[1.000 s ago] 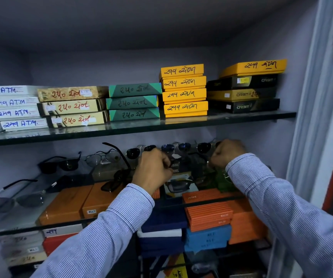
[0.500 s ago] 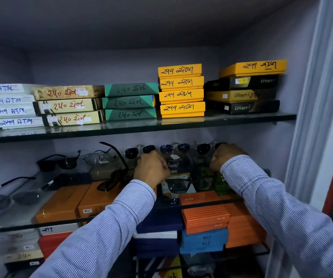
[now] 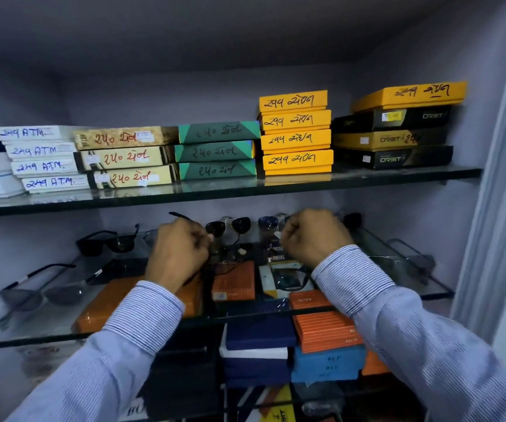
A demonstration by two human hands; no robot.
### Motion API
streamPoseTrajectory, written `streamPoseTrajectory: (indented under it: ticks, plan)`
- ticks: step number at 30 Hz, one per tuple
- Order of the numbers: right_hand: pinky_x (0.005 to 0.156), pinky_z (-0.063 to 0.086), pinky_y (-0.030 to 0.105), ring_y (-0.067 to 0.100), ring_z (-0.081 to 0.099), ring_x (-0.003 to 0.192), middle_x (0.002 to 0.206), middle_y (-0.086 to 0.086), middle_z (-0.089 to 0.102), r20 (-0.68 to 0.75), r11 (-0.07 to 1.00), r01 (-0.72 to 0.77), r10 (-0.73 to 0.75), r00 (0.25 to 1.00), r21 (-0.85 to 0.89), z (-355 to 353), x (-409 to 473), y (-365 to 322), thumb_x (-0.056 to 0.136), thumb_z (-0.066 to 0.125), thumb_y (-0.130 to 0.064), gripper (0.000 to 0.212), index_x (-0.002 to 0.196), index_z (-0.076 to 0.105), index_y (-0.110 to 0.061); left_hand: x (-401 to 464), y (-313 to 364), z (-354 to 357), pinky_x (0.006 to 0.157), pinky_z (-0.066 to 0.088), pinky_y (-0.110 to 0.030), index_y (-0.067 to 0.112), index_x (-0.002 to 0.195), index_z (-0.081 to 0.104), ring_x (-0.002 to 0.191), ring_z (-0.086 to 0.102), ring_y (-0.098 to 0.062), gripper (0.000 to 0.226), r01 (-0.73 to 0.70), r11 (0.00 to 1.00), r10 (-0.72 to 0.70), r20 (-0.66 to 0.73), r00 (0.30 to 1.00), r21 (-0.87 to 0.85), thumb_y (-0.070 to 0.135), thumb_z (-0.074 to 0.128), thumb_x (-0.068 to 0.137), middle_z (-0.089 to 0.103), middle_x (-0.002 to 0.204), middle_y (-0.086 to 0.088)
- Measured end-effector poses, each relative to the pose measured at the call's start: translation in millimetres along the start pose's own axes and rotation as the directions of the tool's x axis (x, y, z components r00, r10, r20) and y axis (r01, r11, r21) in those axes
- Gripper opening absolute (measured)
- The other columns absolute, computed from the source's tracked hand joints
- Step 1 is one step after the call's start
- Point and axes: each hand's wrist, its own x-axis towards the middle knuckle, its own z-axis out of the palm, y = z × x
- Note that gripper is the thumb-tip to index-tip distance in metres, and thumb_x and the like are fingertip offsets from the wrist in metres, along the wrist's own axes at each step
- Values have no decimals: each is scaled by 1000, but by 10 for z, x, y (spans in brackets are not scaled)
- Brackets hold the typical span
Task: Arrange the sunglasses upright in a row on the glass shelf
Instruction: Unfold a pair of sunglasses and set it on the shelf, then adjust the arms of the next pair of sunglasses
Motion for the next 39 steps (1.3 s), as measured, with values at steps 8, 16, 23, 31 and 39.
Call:
streamPoseTrajectory:
  ticks: [8,16,23,31,39]
  plan:
    - [85,56,40,36,68,103,113,15,70,126,974,177,-160,979,-143,516,164,-746,86,61,-12,31,115,72,-16,-56,-402,-44,90,62,-40,13,98,82,91,75,-23,16,64,998,-66,143,987,23,12,74,84,80,99,-8]
    - [94,48,44,34,52,125,132,17,61,250,895,221,-129,960,-388,881,552,-1003,97,49,-11,36,131,61,-8,-17,-392,48,93,59,-41,22,107,79,107,71,-25,23,-17,996,4,157,988,83,28,76,85,77,114,-4]
    - [89,53,44,37,63,111,125,20,64,301,918,226,-126,945,-325,865,614,-1004,93,54,-9,33,123,65,-2,52,-447,102,86,59,-34,18,103,79,99,73,-22,18,-75,997,73,179,981,6,18,72,87,77,110,-5]
    - [85,55,36,33,68,101,115,16,66,268,953,229,-173,948,-196,547,502,-994,88,65,-11,24,110,75,-11,63,-383,72,88,58,-38,18,103,78,99,69,-19,24,-98,988,117,160,980,-121,37,74,88,74,104,-3]
    - [88,56,38,22,66,96,110,5,69,97,945,322,-326,940,53,395,297,-765,81,75,-20,27,108,76,-24,-31,-273,-128,64,41,-10,20,88,84,65,59,3,7,-169,976,178,56,982,-139,23,80,85,75,81,7]
